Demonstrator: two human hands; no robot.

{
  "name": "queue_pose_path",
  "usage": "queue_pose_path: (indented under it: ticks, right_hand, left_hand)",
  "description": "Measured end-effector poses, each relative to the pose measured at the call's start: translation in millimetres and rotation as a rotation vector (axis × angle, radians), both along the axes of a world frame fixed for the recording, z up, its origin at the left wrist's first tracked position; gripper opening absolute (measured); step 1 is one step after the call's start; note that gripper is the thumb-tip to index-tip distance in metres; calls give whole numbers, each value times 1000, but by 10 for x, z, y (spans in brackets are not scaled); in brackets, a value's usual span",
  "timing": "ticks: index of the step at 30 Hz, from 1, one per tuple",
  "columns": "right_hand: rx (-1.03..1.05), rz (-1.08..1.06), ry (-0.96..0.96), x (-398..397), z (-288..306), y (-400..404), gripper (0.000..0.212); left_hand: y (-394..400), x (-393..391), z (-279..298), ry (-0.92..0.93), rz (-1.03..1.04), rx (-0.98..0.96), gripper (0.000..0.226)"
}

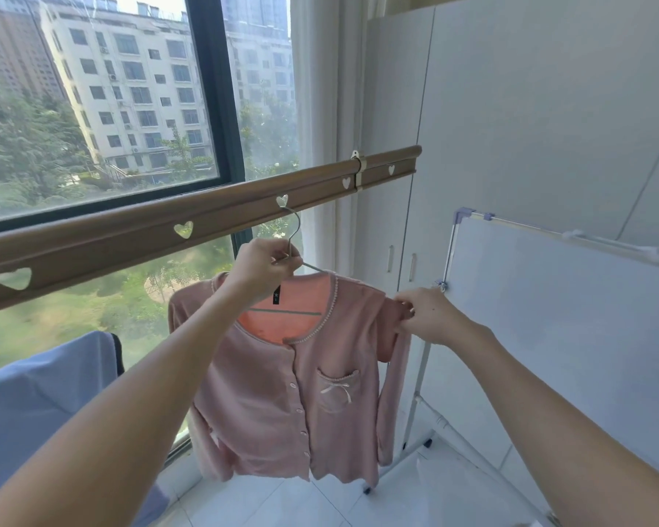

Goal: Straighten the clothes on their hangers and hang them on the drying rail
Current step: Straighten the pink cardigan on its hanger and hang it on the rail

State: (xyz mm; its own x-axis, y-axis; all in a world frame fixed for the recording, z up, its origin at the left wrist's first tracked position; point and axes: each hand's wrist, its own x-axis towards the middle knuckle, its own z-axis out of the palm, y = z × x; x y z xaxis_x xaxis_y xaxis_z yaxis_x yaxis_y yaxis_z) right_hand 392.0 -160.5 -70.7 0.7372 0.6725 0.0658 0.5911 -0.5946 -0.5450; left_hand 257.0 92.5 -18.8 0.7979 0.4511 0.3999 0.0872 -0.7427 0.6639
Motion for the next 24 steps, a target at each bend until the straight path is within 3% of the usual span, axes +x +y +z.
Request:
queue_pose_path:
  ticks: [2, 6, 16, 20, 24]
  right_hand:
    - [-28, -39, -75, 38, -67, -37, 38]
    - [-133, -86, -131, 66, -116, -27, 24]
    - [-166, -383, -147, 287, -144, -429, 37]
    - [-279, -342, -26, 236, -282, -507, 30]
    - [-250, -150, 88, 134, -150, -382, 49]
  left_hand:
    - [-3, 9, 8, 10, 6, -14, 8]
    - [-47, 11, 18, 21, 6, -4, 8]
    - [-61, 4, 31, 17, 8, -31, 8]
    - [-112, 38, 30, 6, -6, -25, 9]
    - [-156, 81, 45, 9, -18, -20, 10]
